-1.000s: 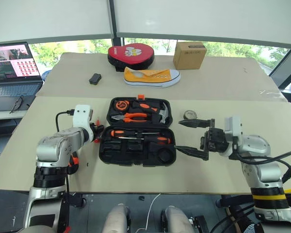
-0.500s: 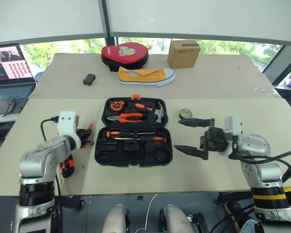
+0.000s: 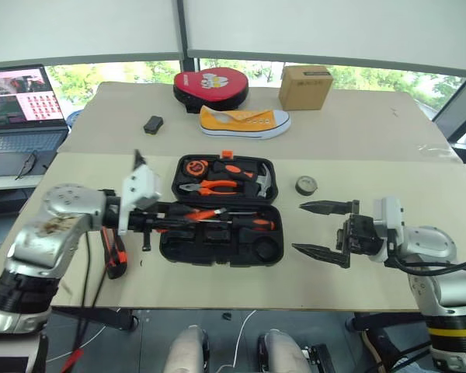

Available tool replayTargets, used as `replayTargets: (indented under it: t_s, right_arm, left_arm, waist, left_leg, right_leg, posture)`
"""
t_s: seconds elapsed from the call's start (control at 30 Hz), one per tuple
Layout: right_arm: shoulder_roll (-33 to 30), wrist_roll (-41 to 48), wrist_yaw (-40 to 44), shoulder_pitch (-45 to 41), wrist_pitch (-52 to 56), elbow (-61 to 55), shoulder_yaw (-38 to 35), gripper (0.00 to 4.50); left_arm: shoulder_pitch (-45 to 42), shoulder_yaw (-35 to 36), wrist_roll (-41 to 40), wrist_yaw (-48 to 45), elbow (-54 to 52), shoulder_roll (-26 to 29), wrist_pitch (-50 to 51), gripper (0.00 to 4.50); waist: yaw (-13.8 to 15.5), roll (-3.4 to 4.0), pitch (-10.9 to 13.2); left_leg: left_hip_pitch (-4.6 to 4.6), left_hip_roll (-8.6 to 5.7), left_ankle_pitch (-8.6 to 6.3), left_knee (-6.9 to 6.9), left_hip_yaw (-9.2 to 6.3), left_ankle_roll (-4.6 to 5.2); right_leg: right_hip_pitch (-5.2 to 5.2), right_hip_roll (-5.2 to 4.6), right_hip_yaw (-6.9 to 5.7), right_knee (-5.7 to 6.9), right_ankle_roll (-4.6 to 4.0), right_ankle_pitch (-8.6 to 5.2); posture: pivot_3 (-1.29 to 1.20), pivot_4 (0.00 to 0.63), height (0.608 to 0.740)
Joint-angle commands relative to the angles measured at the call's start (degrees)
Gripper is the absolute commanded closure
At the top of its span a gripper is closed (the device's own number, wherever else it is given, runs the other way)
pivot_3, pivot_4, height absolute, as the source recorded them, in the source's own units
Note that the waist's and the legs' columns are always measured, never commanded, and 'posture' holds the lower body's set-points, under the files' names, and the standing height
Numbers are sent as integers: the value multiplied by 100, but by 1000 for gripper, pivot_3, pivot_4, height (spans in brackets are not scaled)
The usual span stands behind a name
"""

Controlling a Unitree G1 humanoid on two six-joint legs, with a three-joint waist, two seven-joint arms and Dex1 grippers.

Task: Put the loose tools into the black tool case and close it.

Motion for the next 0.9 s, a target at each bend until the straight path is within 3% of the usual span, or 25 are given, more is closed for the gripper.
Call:
replayTargets:
  t_s: [0.03,0.3,0.7,0.83,0.9]
  right_arm:
    - [-52,129,-142,53,59,-393,-104,0]
    - [-8,137,-354,178,75,-580,-115,0]
    - [23,143,-452,151,47,-560,-32,0]
    - [12,157,-432,142,46,-532,-44,0]
    - [17,154,-424,127,42,-500,-38,0]
  left_arm:
    - [-423,-544,755,-161,663,-174,-670,4101]
    - [-698,-787,1305,-177,1256,-432,-992,4101]
    - [-512,-956,1768,-313,1156,-353,-987,4101]
    - [-405,-830,1577,-367,1008,-375,-629,4101]
    - [-386,-638,1289,-394,920,-513,-718,3101]
  waist:
    - [-33,0,1]
    - [-6,-1,1]
    - [-1,-1,1]
    - [-3,-1,1]
    - [-7,0,1]
  left_leg:
    - [-1,2,0,0,1,0]
    - [-8,5,0,5,3,0]
    - [-7,4,1,9,-7,0]
    - [-6,4,1,9,-7,0]
    - [-6,4,1,9,-10,0]
  right_leg:
    - [-2,5,0,2,0,0]
    - [-6,9,0,4,4,-1]
    - [-4,6,-1,9,6,-2]
    - [-3,7,-1,9,7,-2]
    - [-3,7,-1,10,8,-3]
  posture:
    - [0,150,740]
    - [0,150,740]
    - [0,150,740]
    - [0,150,740]
    - [0,150,740]
